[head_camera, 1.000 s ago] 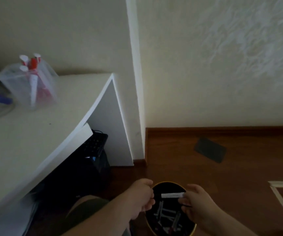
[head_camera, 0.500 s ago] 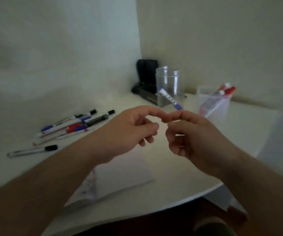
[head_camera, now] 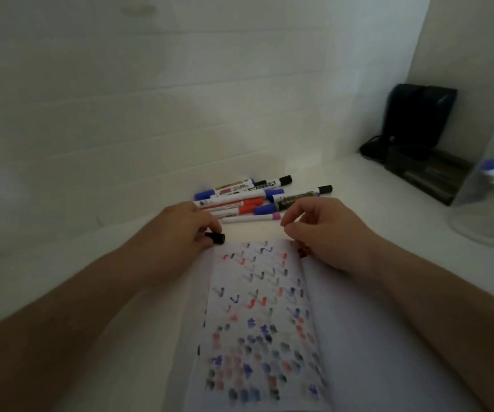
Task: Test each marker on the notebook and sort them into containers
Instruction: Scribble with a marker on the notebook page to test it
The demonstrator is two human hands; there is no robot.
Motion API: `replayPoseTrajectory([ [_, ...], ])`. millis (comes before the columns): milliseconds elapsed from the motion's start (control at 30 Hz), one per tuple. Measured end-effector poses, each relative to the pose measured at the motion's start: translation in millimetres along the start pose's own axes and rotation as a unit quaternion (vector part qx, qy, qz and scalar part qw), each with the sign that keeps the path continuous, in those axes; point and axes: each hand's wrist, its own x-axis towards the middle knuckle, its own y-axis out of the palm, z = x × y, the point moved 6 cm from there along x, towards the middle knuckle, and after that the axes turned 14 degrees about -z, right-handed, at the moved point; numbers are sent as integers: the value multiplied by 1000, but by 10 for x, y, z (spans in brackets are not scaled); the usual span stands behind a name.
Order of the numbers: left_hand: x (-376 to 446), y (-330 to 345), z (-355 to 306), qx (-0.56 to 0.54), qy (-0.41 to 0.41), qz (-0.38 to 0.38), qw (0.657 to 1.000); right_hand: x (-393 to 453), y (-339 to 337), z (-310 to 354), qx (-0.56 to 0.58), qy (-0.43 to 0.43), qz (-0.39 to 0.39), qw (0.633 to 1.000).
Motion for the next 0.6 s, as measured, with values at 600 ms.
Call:
replayPoseTrajectory([
  [600, 374, 30, -1216, -595, -233, 6, 769, -198, -620, 80, 296, -43, -60, 952],
])
